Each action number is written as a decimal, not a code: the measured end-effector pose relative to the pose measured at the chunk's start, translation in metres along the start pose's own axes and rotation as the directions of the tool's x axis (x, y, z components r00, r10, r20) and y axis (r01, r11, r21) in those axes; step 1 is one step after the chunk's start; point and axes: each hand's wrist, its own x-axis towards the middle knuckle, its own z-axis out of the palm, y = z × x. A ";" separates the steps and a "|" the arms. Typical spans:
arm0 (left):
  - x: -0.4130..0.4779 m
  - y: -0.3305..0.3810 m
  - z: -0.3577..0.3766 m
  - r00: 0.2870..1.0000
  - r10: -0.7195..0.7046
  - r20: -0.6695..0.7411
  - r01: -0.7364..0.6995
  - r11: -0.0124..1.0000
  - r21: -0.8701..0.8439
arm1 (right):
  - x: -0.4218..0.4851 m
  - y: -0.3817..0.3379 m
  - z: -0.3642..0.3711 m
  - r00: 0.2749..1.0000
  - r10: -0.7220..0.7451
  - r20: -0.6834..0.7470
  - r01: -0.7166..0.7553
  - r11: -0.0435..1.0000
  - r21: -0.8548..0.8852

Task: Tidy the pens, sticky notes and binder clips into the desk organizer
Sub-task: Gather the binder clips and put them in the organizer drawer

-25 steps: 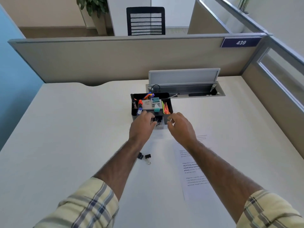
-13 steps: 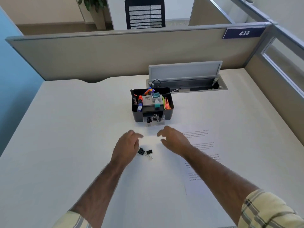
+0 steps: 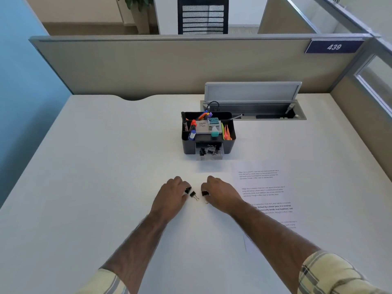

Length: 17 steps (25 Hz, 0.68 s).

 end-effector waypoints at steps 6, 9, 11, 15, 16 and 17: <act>0.008 0.003 -0.001 0.999 0.012 0.046 -0.012 1.000 0.006 | -0.006 0.001 0.001 0.995 0.093 -0.029 -0.091 0.994 0.058; 0.008 0.004 -0.002 0.999 -0.012 0.030 0.012 1.000 0.019 | -0.008 -0.005 0.004 0.992 0.111 -0.054 -0.111 0.994 0.010; 0.007 0.003 -0.002 0.999 -0.028 0.020 0.027 0.999 0.028 | -0.008 -0.007 0.001 0.990 0.106 -0.097 -0.106 0.994 0.000; 0.003 0.000 -0.005 0.997 -0.062 -0.040 0.061 0.998 -0.009 | 0.007 -0.009 -0.036 0.932 0.023 -0.361 -0.006 0.999 0.049; 0.002 0.001 -0.006 0.997 -0.062 -0.052 0.062 0.998 -0.009 | 0.015 -0.008 -0.051 0.902 0.013 -0.432 0.012 0.998 0.054; 0.002 0.002 -0.007 0.996 -0.060 -0.063 0.060 0.998 -0.007 | 0.022 -0.005 -0.065 0.873 0.014 -0.487 0.018 0.998 0.060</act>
